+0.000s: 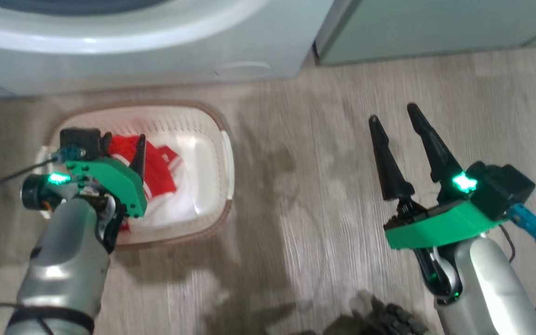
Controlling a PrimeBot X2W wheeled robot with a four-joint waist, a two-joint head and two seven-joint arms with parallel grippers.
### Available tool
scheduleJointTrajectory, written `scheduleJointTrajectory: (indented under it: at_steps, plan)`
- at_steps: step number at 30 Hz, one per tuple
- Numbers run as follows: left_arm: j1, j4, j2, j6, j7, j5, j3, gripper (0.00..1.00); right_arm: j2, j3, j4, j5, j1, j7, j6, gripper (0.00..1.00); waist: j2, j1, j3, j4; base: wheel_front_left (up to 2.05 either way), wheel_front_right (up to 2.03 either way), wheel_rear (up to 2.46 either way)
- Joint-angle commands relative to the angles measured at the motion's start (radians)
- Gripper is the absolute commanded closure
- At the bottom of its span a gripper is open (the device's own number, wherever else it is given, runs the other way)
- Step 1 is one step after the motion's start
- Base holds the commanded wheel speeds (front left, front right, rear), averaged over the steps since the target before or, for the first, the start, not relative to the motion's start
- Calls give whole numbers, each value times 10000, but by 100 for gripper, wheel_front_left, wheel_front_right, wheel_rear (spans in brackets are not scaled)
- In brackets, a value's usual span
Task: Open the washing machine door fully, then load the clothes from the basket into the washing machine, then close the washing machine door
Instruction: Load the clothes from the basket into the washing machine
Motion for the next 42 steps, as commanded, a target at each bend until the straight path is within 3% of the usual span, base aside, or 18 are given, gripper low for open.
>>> scheduleJointTrajectory:
  at_steps: [1, 9, 20, 29, 36, 37, 38, 42]
  plan:
    - [-207, 55, 372, -48, 26, 98, 192, 0, -26, 261, -291, 83, -129, -152, 0, 0, 0, -4, 1008, -551, 0, 0, 0]
    - [-1520, 2197, 928, -150, 527, 251, -91, 0, -26, 810, -333, 413, -721, -429, 0, 0, 0, -4, 2704, -1134, 0, 0, 0]
    - [-2767, 3565, 2296, -90, 1078, 54, 118, 0, -26, 1343, -932, 1146, -1219, -487, 0, 0, 0, -4, 4620, -1904, 0, 0, 0]
    - [-3399, 3987, 3106, 332, 1573, -220, 375, 0, -26, 1636, -1192, 1575, -1348, -489, 0, 0, 0, -4, 5396, -2334, 0, 0, 0]
    - [-3695, 4102, 3254, 514, 1789, -353, 420, 0, -26, 1524, -1309, 1575, -1092, -489, 0, 0, 0, -4, 5516, -2309, 0, 0, 0]
    - [-3732, 4115, 3271, 542, 1808, -356, 408, 25, -26, 1511, -1329, 1565, -1054, -489, 0, 0, 0, -4, 5527, -2302, 0, 0, 0]
    - [-3774, 4139, 3292, 565, 1827, -338, 351, 100, -26, 1499, -1357, 1556, -1003, -489, 0, 0, 0, -4, 5531, -2296, 0, 0, 0]
    - [-3762, 4176, 3352, 608, 1719, -361, 305, 100, -26, 1498, -1362, 1635, -1029, -490, 0, 0, 0, -4, 5459, -2326, 0, 0, 0]
